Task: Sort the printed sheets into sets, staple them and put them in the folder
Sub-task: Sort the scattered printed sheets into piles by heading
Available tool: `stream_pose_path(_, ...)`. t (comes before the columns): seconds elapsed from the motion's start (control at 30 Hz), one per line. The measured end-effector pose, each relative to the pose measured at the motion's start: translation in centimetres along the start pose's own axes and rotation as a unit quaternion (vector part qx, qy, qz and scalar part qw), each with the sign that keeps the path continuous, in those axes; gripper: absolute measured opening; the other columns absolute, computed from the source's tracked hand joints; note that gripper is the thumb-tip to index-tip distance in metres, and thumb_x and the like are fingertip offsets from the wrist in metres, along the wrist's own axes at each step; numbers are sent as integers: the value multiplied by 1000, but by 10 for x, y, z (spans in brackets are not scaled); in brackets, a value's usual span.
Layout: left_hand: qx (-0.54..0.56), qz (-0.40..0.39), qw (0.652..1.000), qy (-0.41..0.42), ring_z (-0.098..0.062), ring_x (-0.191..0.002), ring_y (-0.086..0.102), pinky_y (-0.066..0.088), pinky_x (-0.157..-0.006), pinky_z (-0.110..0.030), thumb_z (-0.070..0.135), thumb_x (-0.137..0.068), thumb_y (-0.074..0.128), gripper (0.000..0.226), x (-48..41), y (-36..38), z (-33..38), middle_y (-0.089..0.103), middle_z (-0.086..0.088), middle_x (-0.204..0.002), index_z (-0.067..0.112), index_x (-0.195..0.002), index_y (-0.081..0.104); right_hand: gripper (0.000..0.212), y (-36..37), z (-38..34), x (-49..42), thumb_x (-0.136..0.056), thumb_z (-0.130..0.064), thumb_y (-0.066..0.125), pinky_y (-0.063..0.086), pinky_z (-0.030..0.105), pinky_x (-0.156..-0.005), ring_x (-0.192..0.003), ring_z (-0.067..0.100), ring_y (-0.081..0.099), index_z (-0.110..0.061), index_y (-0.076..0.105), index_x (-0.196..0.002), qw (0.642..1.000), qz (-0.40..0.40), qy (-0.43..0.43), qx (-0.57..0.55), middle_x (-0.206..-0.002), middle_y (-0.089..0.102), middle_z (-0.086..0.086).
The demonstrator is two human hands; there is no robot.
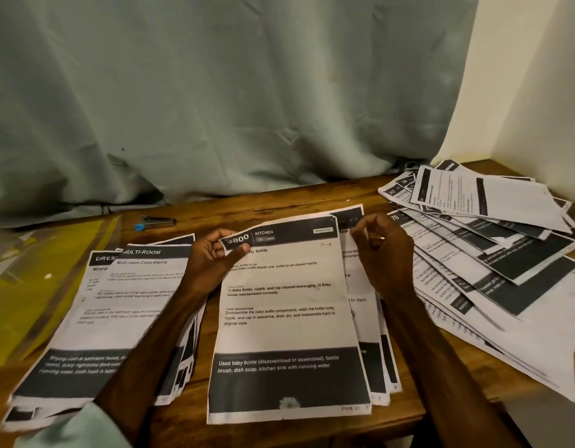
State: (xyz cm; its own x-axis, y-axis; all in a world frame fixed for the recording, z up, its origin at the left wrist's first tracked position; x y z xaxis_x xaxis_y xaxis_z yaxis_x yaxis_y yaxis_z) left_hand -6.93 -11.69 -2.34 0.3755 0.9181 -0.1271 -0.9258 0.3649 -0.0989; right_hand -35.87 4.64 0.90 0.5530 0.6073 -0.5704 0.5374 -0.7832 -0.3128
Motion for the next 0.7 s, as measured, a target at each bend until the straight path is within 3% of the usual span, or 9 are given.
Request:
stream_pose_path(0.07,8,20,1000,0,-29,-85,77,63,-63,-33,8,-87,76,32,-2,-2,-2,78,-12,-99,4,-115,61,14,10,6,0,-100,-30,61,53,12,-78,-87,-4,63,-20,69,-105,999,-47,5,23,-103,72,-4)
stream_pose_path(0.13,28,44,999,-4,-30,-86,77,63,-63,-33,7,-87,77,31,-4,-5,-7,78,-12,-100,4,-113,61,22,15,7,1,-101,-28,59,45,2,-75,-88,-5,61,-16,72,-114,996,-82,30,25,-111,73,-1)
stream_pose_path(0.23,38,57,998,4,-30,-87,77,63,-63,-33,5,-86,77,25,-5,-3,-10,77,-11,-101,5,-106,62,38,18,9,3,-100,-44,54,45,6,-64,-67,6,62,-11,73,-101,990,-121,71,6,-81,72,3)
stream_pose_path(0.3,35,58,998,9,-29,-88,77,63,-65,-33,5,-86,77,25,-5,-1,-11,77,-10,-101,2,-106,61,38,24,9,6,-92,-56,58,51,14,-66,-66,7,66,-21,73,-91,983,-151,93,-35,-72,70,-6)
stream_pose_path(0.4,25,46,999,5,-31,-91,76,64,-67,-34,8,-85,78,32,-6,2,-14,76,-13,-105,-1,-110,60,25,36,7,10,-85,-44,74,57,16,-78,-81,-7,68,-26,74,-103,979,-184,74,-46,-102,73,-16)
stream_pose_path(0.47,-21,26,999,8,-27,-102,74,64,-72,-31,14,-82,81,40,-6,4,-14,74,-7,-113,8,-116,61,18,34,7,9,-87,-33,77,52,6,-70,-78,-13,66,-23,75,-101,985,-159,65,-30,-103,72,-14)
stream_pose_path(0.57,-227,53,968,92,-9,-129,49,50,-92,-26,32,-76,88,71,-5,3,12,50,15,-140,30,-134,49,14,27,5,9,-90,-30,75,46,0,-62,-71,-21,62,-22,74,-100,988,-134,71,-17,-88,67,-22)
stream_pose_path(0.63,-313,61,934,162,-6,-135,33,37,-103,-33,46,-74,86,84,-4,16,42,40,13,-149,34,-144,41,12,27,0,11,-91,-30,73,46,2,-58,-66,-17,63,-22,72,-101,989,-131,69,-17,-83,64,-25)
stream_pose_path(0.7,-349,7,914,209,-12,-140,34,34,-109,-36,50,-77,82,86,-8,43,66,40,6,-155,32,-149,39,14,27,-7,11,-91,-33,73,48,5,-58,-65,-7,64,-23,72,-101,992,-117,43,9,-87,67,-19)
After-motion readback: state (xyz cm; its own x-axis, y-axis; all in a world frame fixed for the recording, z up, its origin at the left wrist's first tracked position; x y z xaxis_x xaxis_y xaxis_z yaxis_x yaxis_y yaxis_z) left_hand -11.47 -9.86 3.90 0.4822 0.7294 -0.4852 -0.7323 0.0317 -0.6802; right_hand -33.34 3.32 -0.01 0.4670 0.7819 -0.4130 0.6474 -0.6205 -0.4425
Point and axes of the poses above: each hand's wrist, its own x-axis away from the middle knuckle, its own y-axis out of the palm, z = x × y, the point moved 9 cm from there along -x, towards the middle knuckle
